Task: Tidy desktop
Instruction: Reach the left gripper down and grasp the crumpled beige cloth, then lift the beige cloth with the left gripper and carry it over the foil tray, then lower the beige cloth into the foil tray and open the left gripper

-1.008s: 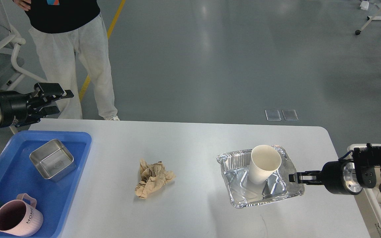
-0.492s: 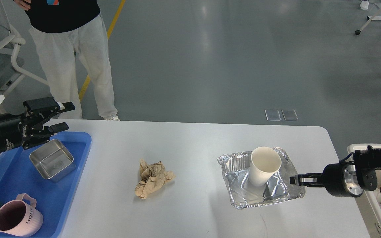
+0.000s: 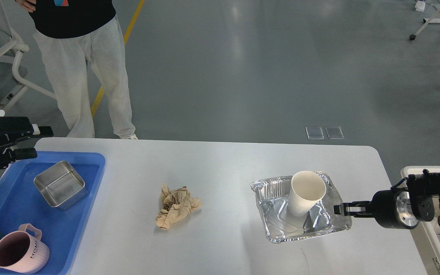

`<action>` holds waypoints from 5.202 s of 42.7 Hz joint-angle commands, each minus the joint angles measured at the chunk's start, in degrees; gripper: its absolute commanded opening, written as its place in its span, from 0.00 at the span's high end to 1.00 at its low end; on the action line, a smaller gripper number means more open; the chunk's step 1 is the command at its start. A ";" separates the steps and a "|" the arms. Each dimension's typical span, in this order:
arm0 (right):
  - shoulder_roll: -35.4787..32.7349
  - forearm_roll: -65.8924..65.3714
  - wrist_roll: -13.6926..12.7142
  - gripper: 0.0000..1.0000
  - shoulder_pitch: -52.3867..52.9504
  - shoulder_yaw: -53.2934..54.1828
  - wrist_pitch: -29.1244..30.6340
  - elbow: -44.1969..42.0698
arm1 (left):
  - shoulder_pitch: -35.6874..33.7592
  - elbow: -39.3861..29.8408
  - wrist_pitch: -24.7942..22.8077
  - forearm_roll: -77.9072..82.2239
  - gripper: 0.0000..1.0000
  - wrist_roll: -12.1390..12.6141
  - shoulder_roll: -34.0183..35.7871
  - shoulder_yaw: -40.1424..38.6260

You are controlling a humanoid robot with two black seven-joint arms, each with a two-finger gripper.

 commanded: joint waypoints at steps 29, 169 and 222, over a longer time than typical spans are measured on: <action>0.09 0.00 -0.07 1.00 -1.74 -0.10 -0.43 -0.17 | -15.87 22.76 12.56 34.09 0.15 2.54 -44.47 27.19; 2.20 0.00 0.19 1.00 -3.23 1.49 -1.75 -1.49 | -29.58 26.73 -2.34 21.45 1.00 2.98 -55.03 14.47; 3.87 0.70 0.37 1.00 -3.50 3.16 -2.10 -6.68 | -29.50 36.66 -2.34 24.79 0.98 2.98 -72.17 13.95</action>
